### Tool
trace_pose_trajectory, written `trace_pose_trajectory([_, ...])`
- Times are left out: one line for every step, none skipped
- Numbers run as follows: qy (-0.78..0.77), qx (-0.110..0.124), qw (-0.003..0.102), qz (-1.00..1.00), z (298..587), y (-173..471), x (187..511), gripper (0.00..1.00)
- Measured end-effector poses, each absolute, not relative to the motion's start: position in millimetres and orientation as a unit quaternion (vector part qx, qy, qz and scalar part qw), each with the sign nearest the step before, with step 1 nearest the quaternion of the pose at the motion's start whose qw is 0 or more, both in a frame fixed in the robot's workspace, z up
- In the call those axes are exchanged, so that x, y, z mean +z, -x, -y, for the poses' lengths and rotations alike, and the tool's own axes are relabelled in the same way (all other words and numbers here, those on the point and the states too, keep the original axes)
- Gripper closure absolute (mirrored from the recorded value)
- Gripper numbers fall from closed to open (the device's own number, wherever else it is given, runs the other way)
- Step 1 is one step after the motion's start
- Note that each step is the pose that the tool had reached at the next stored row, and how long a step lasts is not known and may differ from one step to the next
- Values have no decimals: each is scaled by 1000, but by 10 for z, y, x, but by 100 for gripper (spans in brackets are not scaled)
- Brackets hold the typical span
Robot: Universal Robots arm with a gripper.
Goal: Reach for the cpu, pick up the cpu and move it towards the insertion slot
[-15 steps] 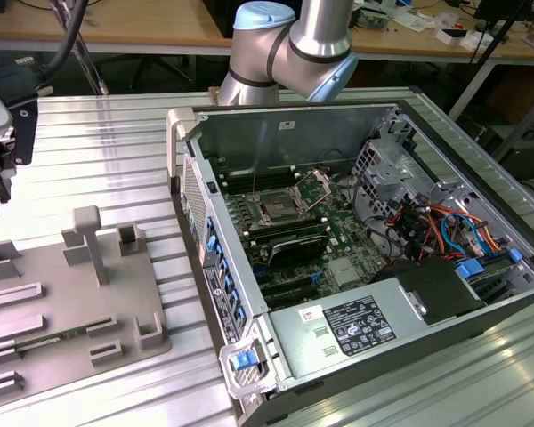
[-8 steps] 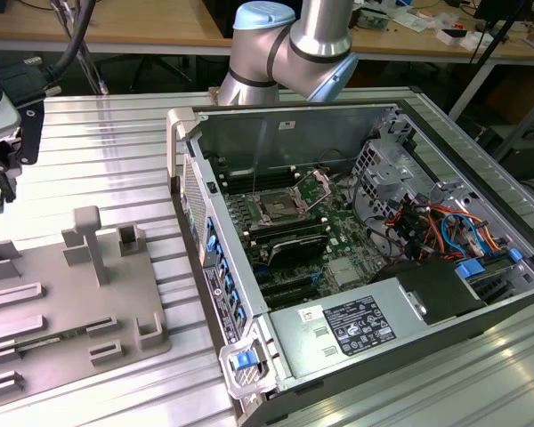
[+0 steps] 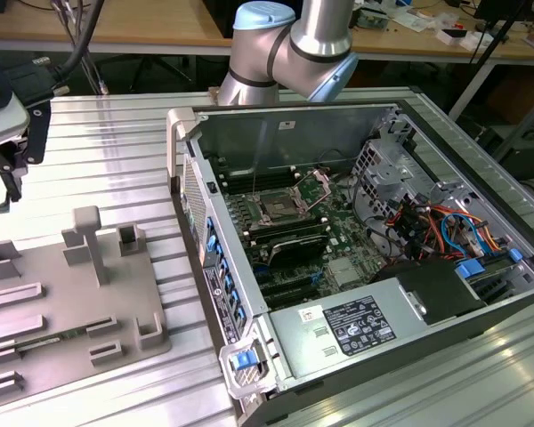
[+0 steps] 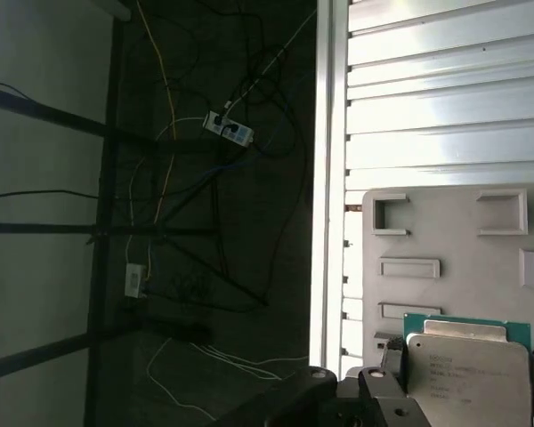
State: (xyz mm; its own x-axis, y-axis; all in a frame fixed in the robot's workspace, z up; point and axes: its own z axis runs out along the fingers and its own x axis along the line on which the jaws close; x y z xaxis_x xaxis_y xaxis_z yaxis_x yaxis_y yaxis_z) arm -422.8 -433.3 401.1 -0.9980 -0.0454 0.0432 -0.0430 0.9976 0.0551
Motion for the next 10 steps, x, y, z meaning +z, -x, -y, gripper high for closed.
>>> trace_pose_trajectory([-22,-27,22,999,4333,4162,4012,45])
trace_pose_trajectory([-22,-27,22,999,4333,4143,4012,45])
trace_pose_trajectory([-22,-27,22,999,4333,4123,4011,45])
trace_pose_trajectory([-22,-27,22,999,4333,4118,4011,45])
trace_pose_trajectory([-22,-27,22,999,4333,4115,4012,45])
trace_pose_trajectory([-22,-27,22,999,4333,4112,4012,45])
trace_pose_trajectory([-22,-27,22,999,4333,4110,4012,45])
trace_pose_trajectory([-22,-27,22,999,4333,4108,4011,45])
trace_pose_trajectory([-22,-27,22,999,4333,4105,4012,45])
trace_pose_trajectory([-22,-27,22,999,4333,4102,4012,45])
